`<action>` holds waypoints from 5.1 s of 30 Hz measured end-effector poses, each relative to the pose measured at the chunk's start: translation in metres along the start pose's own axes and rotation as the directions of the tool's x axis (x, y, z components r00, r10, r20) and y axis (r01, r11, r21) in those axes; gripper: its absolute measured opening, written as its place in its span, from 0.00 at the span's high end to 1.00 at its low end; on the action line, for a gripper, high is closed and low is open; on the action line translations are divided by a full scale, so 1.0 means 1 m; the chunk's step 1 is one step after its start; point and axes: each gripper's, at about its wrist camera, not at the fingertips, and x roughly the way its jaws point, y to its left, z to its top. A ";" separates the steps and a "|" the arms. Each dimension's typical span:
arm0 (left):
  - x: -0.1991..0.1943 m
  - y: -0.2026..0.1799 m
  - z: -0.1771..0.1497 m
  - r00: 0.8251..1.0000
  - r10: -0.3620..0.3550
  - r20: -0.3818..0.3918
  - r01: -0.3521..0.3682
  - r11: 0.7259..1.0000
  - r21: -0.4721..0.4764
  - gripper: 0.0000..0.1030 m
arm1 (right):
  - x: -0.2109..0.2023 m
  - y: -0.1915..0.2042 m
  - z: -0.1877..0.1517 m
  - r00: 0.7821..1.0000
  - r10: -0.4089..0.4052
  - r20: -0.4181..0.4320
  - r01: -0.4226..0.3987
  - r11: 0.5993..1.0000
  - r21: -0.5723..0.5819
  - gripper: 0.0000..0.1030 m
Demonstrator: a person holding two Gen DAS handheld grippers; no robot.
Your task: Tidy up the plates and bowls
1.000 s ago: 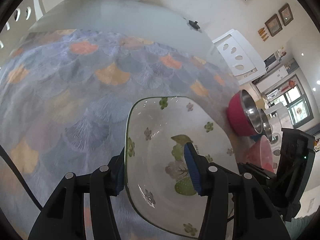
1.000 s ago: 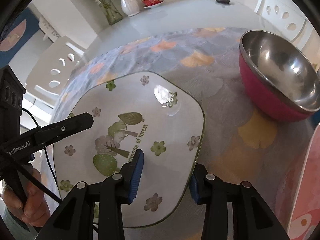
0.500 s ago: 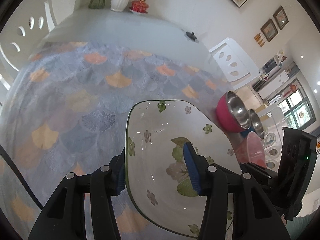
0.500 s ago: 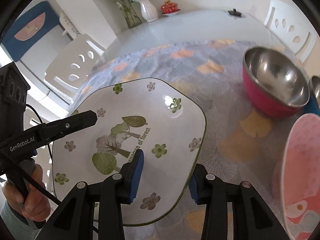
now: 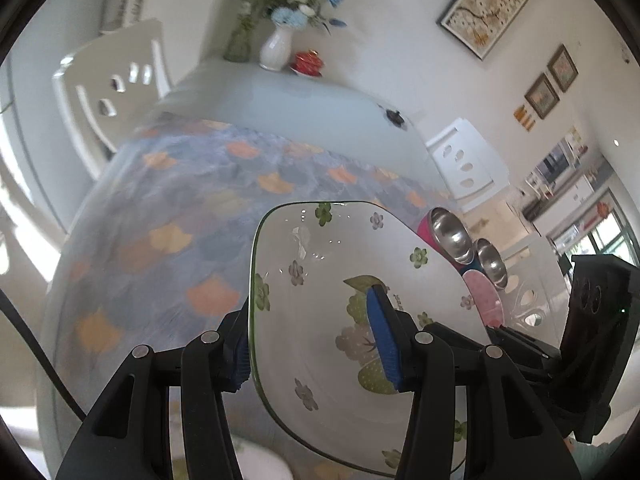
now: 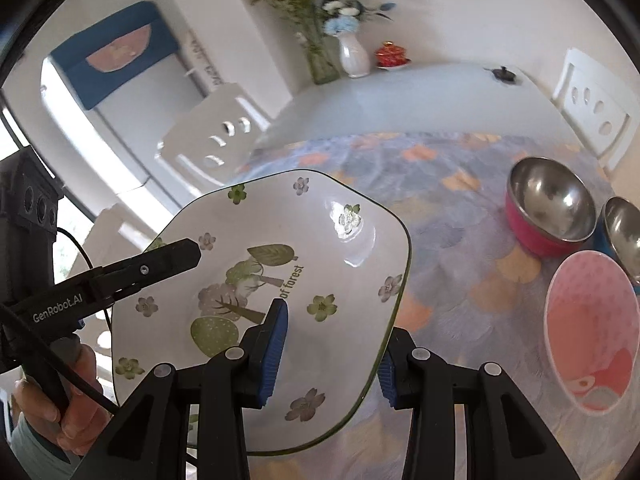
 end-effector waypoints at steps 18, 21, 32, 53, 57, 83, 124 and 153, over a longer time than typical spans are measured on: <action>-0.080 0.059 -0.096 1.000 0.000 -0.015 -0.001 0.998 -0.060 0.55 | -0.030 0.093 -0.092 0.997 0.018 -0.079 -0.022 0.998 -0.051 0.62; -0.085 0.084 -0.124 0.998 0.001 -0.064 -0.007 0.997 -0.082 0.55 | -0.020 0.111 -0.115 0.992 0.009 -0.128 -0.016 0.998 -0.056 0.62; -0.086 0.150 -0.176 0.988 -0.019 -0.154 -0.005 0.988 -0.154 0.55 | 0.028 0.159 -0.174 0.958 -0.027 -0.286 0.008 0.998 -0.066 0.62; -0.068 0.158 -0.162 0.975 -0.042 -0.217 0.021 0.995 -0.094 0.55 | 0.042 0.158 -0.167 0.948 -0.095 -0.303 0.109 0.994 0.030 0.60; -0.076 0.158 -0.166 0.976 -0.046 -0.213 0.026 0.995 -0.097 0.55 | 0.038 0.155 -0.168 0.950 -0.092 -0.300 0.118 0.991 0.070 0.60; -0.080 0.168 -0.159 0.971 0.075 -0.229 -0.092 0.994 -0.063 0.55 | 0.024 0.146 -0.173 0.960 -0.122 -0.253 0.167 0.972 0.164 0.60; -0.033 -0.113 -0.034 0.972 -0.215 -0.096 0.229 0.958 0.172 0.23 | -0.171 -0.017 -0.078 0.925 -0.363 0.116 0.332 0.917 0.222 0.36; 0.225 -0.194 -0.041 0.904 -0.060 -0.422 0.101 0.992 0.075 0.68 | -0.033 -0.268 -0.033 0.969 -0.185 -0.165 0.238 0.879 0.414 0.52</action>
